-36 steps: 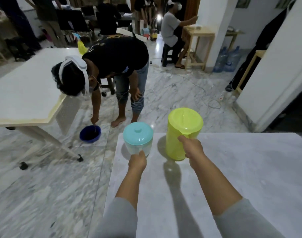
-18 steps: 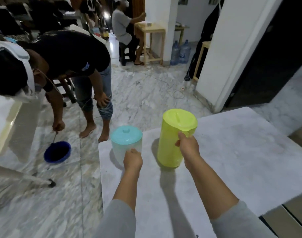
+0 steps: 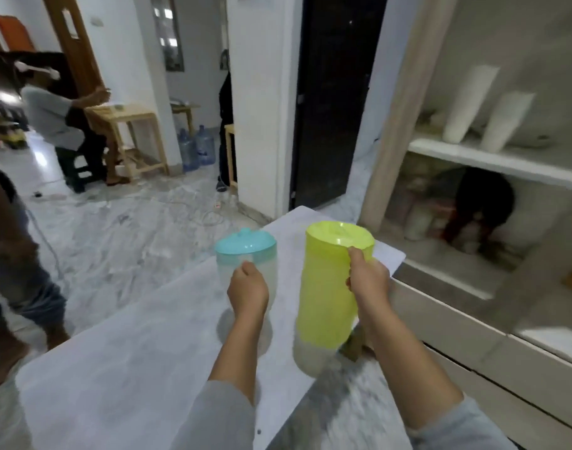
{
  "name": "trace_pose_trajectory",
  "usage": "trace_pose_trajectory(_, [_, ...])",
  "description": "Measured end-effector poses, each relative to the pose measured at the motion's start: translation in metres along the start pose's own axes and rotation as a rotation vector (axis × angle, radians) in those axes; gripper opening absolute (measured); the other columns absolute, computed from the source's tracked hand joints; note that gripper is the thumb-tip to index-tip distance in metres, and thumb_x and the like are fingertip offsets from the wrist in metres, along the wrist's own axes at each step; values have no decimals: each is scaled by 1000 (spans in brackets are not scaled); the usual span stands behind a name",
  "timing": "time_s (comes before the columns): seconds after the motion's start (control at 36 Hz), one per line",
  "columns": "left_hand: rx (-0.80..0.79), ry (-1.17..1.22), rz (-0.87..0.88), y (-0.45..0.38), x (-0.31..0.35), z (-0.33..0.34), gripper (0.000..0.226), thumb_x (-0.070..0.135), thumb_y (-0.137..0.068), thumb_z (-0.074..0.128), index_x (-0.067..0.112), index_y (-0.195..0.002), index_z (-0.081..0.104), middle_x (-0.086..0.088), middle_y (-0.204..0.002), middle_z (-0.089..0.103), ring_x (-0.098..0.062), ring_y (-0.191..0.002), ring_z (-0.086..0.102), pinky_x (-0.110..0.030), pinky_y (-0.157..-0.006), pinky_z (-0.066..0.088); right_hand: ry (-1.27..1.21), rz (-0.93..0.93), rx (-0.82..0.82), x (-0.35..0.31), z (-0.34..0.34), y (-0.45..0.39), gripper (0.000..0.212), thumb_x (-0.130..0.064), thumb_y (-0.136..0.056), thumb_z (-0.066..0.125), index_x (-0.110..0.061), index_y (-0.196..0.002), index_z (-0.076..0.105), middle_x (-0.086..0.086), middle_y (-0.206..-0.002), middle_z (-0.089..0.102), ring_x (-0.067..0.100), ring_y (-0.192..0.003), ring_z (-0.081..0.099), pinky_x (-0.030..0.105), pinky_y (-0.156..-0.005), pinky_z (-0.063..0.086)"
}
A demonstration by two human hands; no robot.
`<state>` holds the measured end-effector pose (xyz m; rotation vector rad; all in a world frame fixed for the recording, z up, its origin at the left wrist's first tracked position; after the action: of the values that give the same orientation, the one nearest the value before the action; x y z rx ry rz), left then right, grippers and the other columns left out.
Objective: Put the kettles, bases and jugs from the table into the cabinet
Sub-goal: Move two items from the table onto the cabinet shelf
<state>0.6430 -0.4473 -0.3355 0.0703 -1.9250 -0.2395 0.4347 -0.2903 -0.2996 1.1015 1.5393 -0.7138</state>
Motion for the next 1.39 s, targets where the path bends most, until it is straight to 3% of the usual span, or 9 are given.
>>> trace_pose_trajectory(0.19, [-230,65,158,134,72,135,48,27,-102,20,-2,-123,52,-21,-127,55,-34,-115,51,-36,-98,39,-60,-7,349,17,-217,-8,40,-43,-88,51,-15,-59,50,14,-75,57,33,-79,59,45,-76,49])
trace_pose_trajectory(0.33, [-404,93,267,231,104,217,43,28,-101,22,1,-113,54,-21,-118,58,-34,-107,53,-39,-95,42,-87,-35,546,32,-352,12,34,-40,-92,49,-11,-77,57,12,-84,61,32,-86,58,37,-78,45])
trace_pose_trajectory(0.44, [-528,123,292,300,117,270,31,35,-101,23,15,-102,47,-12,-107,56,-28,-99,53,-39,-92,45,-77,-21,673,46,-437,28,33,-41,-92,48,-11,-82,58,12,-89,61,33,-92,57,43,-87,49])
trace_pose_trajectory(0.56, [-620,176,354,365,135,313,29,32,-102,23,14,-97,46,-11,-103,56,-23,-94,53,-33,-83,42,-91,-40,804,53,-513,45,37,-42,-92,48,-8,-87,63,13,-90,64,33,-91,59,39,-79,46])
trace_pose_trajectory(0.72, [-659,158,490,415,170,358,45,30,-102,20,1,-99,54,-17,-101,56,-28,-91,51,-35,-81,41,-156,-103,913,51,-579,48,37,-44,-91,50,-9,-86,60,8,-83,62,30,-86,59,42,-80,50])
trace_pose_trajectory(0.81, [-676,163,559,434,189,378,42,27,-103,20,2,-90,51,-15,-94,54,-26,-87,48,-31,-75,34,-189,-135,943,46,-603,42,34,-42,-91,49,-15,-72,55,-1,-69,54,26,-80,55,37,-73,43])
trace_pose_trajectory(1.0, [-711,202,668,459,238,447,37,24,-103,22,4,-83,46,-12,-87,49,-23,-84,44,-28,-72,27,-234,-226,995,24,-653,-3,35,-44,-88,51,-21,-63,48,-2,-65,52,21,-69,53,36,-66,42])
trace_pose_trajectory(1.31, [-799,311,765,472,346,585,41,30,-102,22,5,-89,51,-16,-92,56,-28,-89,52,-37,-77,38,-231,-409,1061,-51,-726,-109,35,-42,-90,52,-20,-63,47,-3,-63,49,13,-58,47,28,-55,37])
trace_pose_trajectory(1.39, [-807,326,798,471,372,617,38,30,-102,22,7,-84,47,-6,-80,51,-28,-86,50,-37,-74,36,-275,-441,1074,-61,-739,-140,36,-42,-89,54,-21,-61,46,-4,-60,47,13,-56,44,29,-56,38])
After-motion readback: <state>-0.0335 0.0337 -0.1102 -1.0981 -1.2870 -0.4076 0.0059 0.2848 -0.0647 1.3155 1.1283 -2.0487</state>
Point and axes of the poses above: each hand's wrist, its own y-axis away from the middle knuckle, its own z-axis out of the palm, x = y × z, the point moved 10 cm from there along -y, towards the middle knuckle
